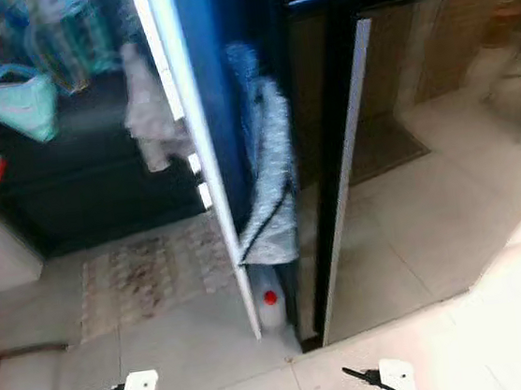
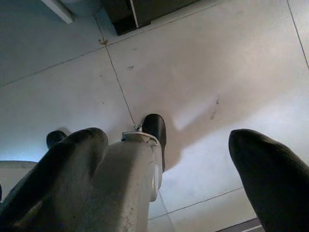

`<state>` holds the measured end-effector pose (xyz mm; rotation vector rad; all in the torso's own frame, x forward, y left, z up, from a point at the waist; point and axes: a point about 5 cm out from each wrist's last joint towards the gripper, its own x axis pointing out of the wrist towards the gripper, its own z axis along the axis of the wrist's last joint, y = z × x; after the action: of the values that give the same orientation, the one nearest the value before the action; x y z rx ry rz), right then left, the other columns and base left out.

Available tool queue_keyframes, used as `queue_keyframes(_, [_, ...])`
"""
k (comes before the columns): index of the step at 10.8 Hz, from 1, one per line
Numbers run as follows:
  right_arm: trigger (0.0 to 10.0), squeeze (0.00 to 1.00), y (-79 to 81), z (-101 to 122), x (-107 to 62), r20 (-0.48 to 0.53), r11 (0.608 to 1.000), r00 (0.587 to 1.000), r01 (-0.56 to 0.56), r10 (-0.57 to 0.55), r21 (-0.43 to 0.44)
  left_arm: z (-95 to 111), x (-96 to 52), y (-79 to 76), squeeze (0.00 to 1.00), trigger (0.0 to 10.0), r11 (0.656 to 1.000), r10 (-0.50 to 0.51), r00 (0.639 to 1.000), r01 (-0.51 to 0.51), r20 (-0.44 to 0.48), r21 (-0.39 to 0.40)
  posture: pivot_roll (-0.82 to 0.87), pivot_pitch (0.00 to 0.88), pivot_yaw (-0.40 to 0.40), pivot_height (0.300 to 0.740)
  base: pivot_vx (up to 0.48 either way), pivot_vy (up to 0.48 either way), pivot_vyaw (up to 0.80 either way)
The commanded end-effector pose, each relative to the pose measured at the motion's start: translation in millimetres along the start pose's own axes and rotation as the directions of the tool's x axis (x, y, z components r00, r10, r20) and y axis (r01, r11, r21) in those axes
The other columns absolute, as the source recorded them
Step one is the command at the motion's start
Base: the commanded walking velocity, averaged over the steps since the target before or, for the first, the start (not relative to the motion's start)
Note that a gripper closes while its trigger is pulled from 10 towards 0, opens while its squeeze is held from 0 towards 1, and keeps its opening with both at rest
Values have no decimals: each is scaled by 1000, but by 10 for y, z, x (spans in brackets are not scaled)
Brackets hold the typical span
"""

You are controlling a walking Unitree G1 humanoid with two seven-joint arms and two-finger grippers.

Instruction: Restocking fridge

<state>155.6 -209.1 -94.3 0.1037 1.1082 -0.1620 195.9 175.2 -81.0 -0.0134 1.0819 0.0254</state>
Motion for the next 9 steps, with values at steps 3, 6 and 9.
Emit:
queue_keyframes(3, [10000,0,8,14,2,-1,1000,1000,-6,6,-9,-26,-2,27,0,10000,1000,11,1000,-11,-14,-9,-121,0,50,740,0,0,600])
queue_keyframes(6, [10000,0,6,21,2,-1,1000,1000,-5,5,-7,-18,-1,22,0,10000,1000,10,1000,-11,-12,-12,-121,0,50,740,0,0,615])
queue_keyframes(9, [10000,0,0,22,2,4,1000,1000,6,-6,14,-20,-1,15,0,10000,1000,8,1000,-9,-15,-21,-121,0,48,740,0,0,165])
